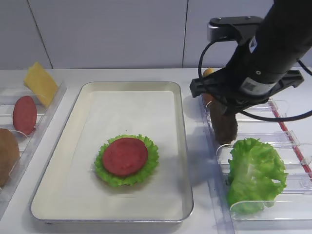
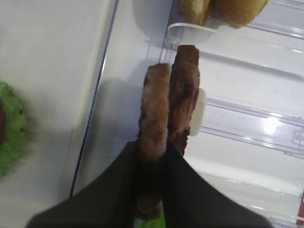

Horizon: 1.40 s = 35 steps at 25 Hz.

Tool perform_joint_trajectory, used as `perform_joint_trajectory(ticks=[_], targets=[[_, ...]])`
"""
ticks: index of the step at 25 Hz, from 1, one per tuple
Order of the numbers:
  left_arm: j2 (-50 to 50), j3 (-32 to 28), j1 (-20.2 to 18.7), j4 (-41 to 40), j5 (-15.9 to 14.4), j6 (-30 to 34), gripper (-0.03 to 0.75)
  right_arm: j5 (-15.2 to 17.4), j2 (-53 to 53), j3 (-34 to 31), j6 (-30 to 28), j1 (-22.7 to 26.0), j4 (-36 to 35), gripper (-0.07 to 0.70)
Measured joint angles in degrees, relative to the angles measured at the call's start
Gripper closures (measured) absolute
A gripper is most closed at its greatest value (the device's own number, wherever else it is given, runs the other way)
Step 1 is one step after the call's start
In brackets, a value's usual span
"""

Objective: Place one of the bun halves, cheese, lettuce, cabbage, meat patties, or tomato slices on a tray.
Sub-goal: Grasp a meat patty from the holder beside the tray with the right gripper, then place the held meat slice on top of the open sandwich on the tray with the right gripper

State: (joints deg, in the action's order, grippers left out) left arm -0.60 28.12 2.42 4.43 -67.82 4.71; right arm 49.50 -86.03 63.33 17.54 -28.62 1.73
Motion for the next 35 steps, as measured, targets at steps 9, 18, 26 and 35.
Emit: perform_joint_trajectory(ticks=[9,18,26,35], targets=[[0.0,0.0,0.0,0.0,0.0,0.0,0.286,1.7,6.0,0.0,-0.2,0.0,-2.5,0.493],[0.0,0.0,0.0,0.0,0.0,0.0,0.286,4.7,12.8,0.0,-1.2,0.0,-4.5,0.493],[0.0,0.0,0.0,0.0,0.0,0.0,0.286,5.3,16.7,-0.1,-8.0,0.0,-12.6,0.493],[0.0,0.0,0.0,0.0,0.0,0.0,0.286,6.8,16.7,-0.1,-22.2,0.0,-26.4,0.493]])
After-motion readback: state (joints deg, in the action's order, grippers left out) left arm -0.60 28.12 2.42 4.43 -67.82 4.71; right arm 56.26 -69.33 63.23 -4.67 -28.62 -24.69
